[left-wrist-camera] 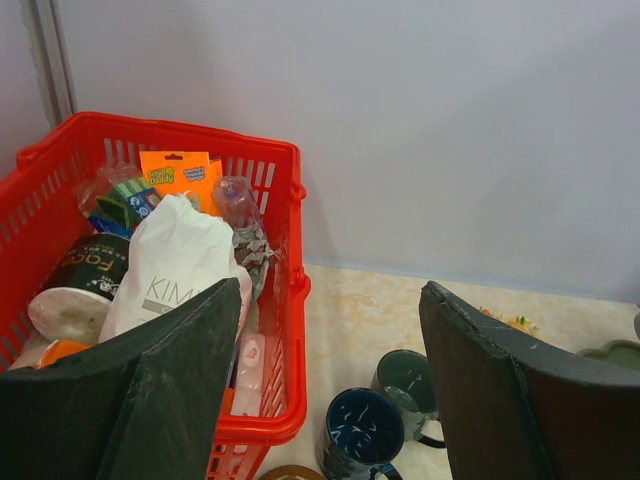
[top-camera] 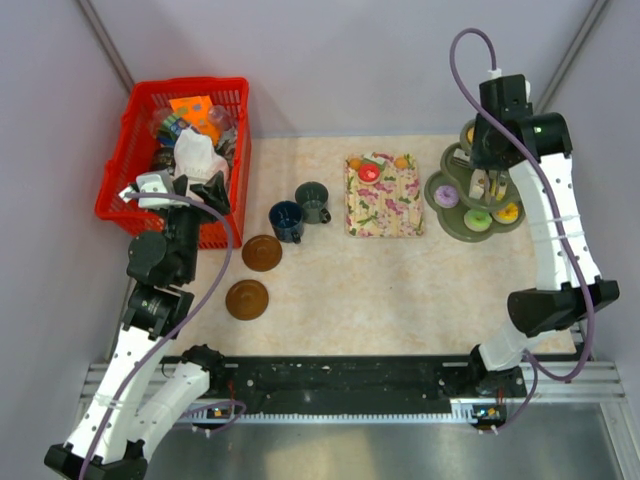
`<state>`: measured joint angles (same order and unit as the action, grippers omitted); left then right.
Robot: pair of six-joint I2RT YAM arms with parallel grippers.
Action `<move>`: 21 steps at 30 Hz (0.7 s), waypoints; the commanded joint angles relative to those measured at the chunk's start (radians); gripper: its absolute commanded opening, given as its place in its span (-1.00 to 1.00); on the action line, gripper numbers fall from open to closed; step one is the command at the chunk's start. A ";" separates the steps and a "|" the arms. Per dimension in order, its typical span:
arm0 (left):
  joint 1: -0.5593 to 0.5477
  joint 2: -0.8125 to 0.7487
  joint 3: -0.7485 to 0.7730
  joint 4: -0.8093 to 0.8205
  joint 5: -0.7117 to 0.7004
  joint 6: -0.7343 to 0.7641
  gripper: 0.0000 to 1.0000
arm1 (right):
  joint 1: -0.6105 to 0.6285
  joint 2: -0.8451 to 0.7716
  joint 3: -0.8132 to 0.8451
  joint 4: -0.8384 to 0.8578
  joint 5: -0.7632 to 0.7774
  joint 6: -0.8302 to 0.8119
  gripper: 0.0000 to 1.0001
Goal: Serve the afternoon tea
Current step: Place the desert on the desert table.
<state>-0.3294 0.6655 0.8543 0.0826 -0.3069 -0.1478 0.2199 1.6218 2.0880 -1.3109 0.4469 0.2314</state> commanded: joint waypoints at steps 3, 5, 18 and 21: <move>-0.002 -0.004 -0.004 0.045 0.012 -0.009 0.54 | -0.025 0.018 0.024 0.039 0.018 0.006 -0.16; -0.002 -0.006 -0.003 0.045 0.012 -0.009 0.54 | -0.031 0.036 0.037 0.039 0.021 0.008 -0.16; -0.003 -0.014 -0.004 0.045 0.011 -0.007 0.55 | -0.057 0.098 0.049 0.071 0.027 0.008 -0.14; -0.002 -0.014 -0.001 0.045 0.011 -0.007 0.55 | -0.057 0.108 0.058 0.075 0.035 0.008 -0.14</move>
<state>-0.3294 0.6632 0.8543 0.0826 -0.3042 -0.1516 0.1738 1.7233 2.0911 -1.2850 0.4526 0.2317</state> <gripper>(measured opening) 0.774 0.435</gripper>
